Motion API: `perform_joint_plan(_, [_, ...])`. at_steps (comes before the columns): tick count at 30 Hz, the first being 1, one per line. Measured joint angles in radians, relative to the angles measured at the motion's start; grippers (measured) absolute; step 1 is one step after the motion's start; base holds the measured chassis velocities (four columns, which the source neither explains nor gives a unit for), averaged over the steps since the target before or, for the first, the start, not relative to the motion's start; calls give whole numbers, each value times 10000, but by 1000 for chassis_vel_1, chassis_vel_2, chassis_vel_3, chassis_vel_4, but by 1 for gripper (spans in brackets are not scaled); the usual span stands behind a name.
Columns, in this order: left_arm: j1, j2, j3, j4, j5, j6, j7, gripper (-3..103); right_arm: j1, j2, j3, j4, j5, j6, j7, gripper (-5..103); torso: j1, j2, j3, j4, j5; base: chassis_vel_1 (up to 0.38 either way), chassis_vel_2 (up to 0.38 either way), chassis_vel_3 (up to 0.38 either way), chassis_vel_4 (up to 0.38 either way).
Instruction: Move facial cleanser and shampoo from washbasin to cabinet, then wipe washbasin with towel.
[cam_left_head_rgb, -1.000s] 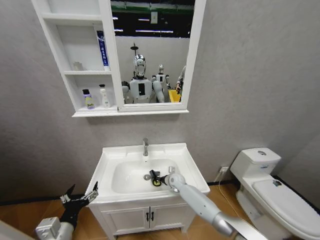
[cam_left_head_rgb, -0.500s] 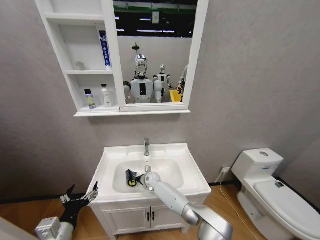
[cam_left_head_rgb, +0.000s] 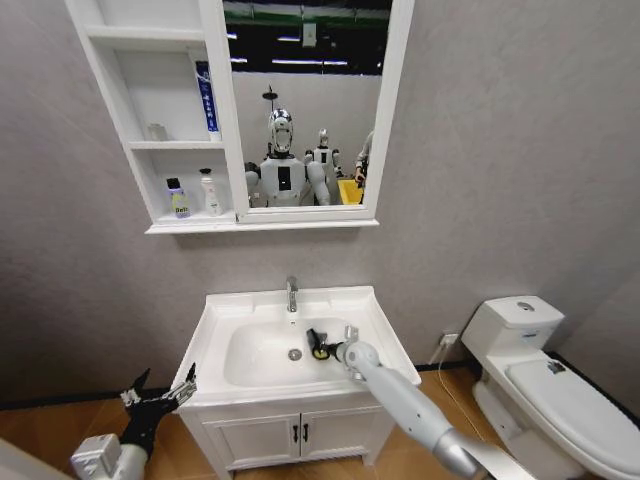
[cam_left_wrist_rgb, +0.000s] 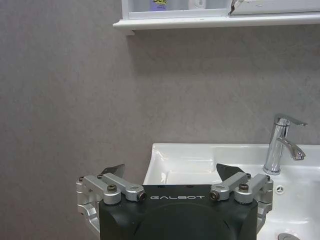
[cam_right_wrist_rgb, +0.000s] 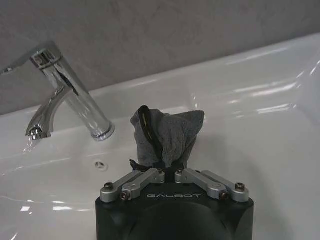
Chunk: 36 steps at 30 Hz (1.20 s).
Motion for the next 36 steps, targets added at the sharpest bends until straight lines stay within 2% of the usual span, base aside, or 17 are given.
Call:
perform_joint_plan(4, [0,0,1,0,0,1,0,100,-439,-1149,812,1106,-265,-94,-25,3,-1,1,-1,-7,-3,0,0,0,0])
perform_joint_plan(5, [0,0,1,0,0,1,0,100,-439,-1149,812,1106,-265,-94,-25,3,-1,1,-1,-7,-3,0,0,0,0])
perform_joint_plan(7, [0,0,0,0,0,0,1,100,-670,-1738,1142,865,-457,77,-480,3,-1,0,0,-6,3,0,0,0,0])
perform_joint_plan(8, [0,0,0,0,0,0,1,100,-670,-1738,1142,865,-457,77,-480,3,-1,0,0,-6,3,0,0,0,0])
perform_joint_plan(10, [0,0,1,0,0,0,2,100,-642,-2097,1212,70,-652,546,-1828,3,-1,1,0,-8,0,0,0,0,0])
perform_joint_plan(11, [0,0,1,0,0,0,2,100,-642,-2097,1212,70,-652,546,-1828,3,-1,1,0,-8,0,0,0,0,0])
perform_joint_plan(12, [0,0,0,0,0,0,1,100,-347,-2178,1195,-822,-1040,980,-2956,3,-1,0,1,-5,3,0,0,0,0])
perform_joint_plan(13, [0,0,1,0,0,0,2,100,-188,-2184,1164,-1237,-1263,1227,-3458,3,0,0,1,-3,1,0,0,0,0])
perform_joint_plan(14, [0,0,1,0,0,0,2,100,-188,-2184,1164,-1237,-1263,1227,-3458,3,0,0,1,-3,1,0,0,0,0])
perform_joint_plan(15, [0,0,1,0,0,1,2,100,-6,-2177,1107,-1752,-1680,1652,-3957,3,-1,0,1,-1,0,0,0,0,0])
perform_joint_plan(17, [0,0,1,0,0,0,2,100,193,-2154,990,-2249,-2198,2093,-4310,3,1,-1,2,-3,1,0,0,0,0])
perform_joint_plan(21, [0,0,0,0,0,0,2,100,387,-2079,730,-2670,-2341,2375,-4552,3,0,0,2,-4,-4,0,0,0,0])
perform_joint_plan(22, [0,0,1,0,0,0,2,100,509,-1950,574,-2961,-2397,2549,-4662,1,0,0,2,-5,-2,0,0,0,0])
perform_joint_plan(25, [-1,0,1,0,0,1,1,100,784,-1586,304,-3430,-2414,2663,-4681,7,1,0,2,-3,-2,0,0,0,0])
perform_joint_plan(30, [0,0,0,0,0,0,1,100,1153,-1253,-97,-3876,-2414,2759,-4493,4,1,-1,3,-2,-2,0,0,0,0])
perform_joint_plan(34, [0,0,1,0,0,1,1,100,1522,-809,-469,-4310,-2378,2759,-3359,3,1,-1,2,-3,-3,0,0,0,0])
perform_joint_plan(36, [0,0,1,0,0,0,1,100,1588,-717,-494,-4390,-2325,2731,-3265,4,1,-1,2,-3,-4,0,0,0,0])
